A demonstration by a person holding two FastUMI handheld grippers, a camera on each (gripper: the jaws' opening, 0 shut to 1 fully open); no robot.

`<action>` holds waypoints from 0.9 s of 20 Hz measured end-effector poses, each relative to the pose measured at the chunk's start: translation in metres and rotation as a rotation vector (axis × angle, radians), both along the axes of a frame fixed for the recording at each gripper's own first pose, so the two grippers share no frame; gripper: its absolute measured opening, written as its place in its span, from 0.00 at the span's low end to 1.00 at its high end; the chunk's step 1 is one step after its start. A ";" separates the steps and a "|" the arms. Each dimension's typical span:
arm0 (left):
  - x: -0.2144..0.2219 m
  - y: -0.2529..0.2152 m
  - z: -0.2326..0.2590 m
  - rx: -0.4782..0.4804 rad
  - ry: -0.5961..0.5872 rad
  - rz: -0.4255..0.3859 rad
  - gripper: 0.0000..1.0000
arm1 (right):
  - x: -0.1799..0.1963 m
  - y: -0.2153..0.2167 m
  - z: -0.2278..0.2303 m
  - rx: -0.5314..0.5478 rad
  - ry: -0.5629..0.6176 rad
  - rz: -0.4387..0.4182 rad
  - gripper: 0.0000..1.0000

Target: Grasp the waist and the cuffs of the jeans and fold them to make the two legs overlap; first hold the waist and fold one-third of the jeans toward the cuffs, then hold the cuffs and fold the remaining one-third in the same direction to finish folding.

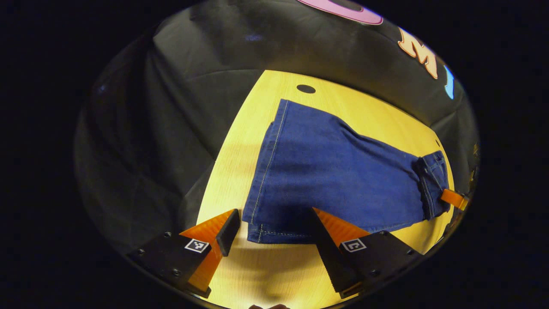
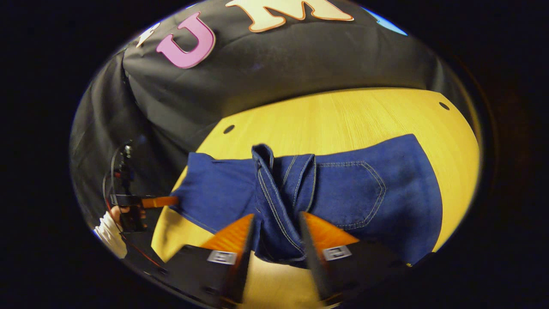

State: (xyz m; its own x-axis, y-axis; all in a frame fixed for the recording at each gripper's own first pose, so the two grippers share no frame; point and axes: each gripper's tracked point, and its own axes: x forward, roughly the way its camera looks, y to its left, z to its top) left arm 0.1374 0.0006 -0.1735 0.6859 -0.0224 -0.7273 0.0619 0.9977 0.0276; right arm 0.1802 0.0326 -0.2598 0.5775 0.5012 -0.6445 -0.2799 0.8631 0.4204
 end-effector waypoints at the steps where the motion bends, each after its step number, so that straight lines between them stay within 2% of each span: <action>1: 0.000 0.000 0.000 0.002 0.000 0.004 0.96 | -0.003 0.001 0.012 0.034 -0.017 0.007 0.78; 2: 0.001 0.001 0.001 0.006 -0.002 0.010 0.96 | -0.001 -0.001 0.023 0.052 -0.042 -0.001 1.00; 5: 0.000 0.001 -0.001 0.023 0.009 0.004 0.95 | 0.006 -0.025 0.051 0.069 -0.105 -0.056 0.98; 7: 0.001 0.005 -0.003 0.071 0.017 -0.010 0.91 | 0.009 -0.051 0.069 0.067 -0.135 -0.112 0.98; 9: 0.003 0.002 -0.006 0.092 0.008 -0.050 0.81 | 0.012 -0.073 0.082 0.057 -0.159 -0.168 0.98; 15: -0.003 -0.021 -0.005 0.012 -0.021 -0.058 0.24 | 0.001 -0.117 0.072 0.038 -0.129 -0.281 0.98; 16: -0.002 -0.018 -0.004 0.003 -0.029 -0.055 0.12 | -0.005 -0.118 0.068 0.033 -0.122 -0.285 0.93; 17: -0.002 -0.019 -0.006 -0.007 -0.030 -0.051 0.07 | -0.009 -0.121 0.065 0.026 -0.116 -0.287 0.98; 18: -0.001 -0.021 -0.005 -0.010 -0.035 -0.048 0.02 | -0.014 -0.123 0.061 0.019 -0.109 -0.288 0.98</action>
State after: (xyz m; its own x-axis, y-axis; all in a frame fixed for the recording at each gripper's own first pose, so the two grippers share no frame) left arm 0.1361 -0.0201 -0.1785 0.7087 -0.0633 -0.7027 0.1091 0.9938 0.0205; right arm 0.1660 -0.0904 -0.1983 0.7627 0.3182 -0.5631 -0.0687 0.9055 0.4186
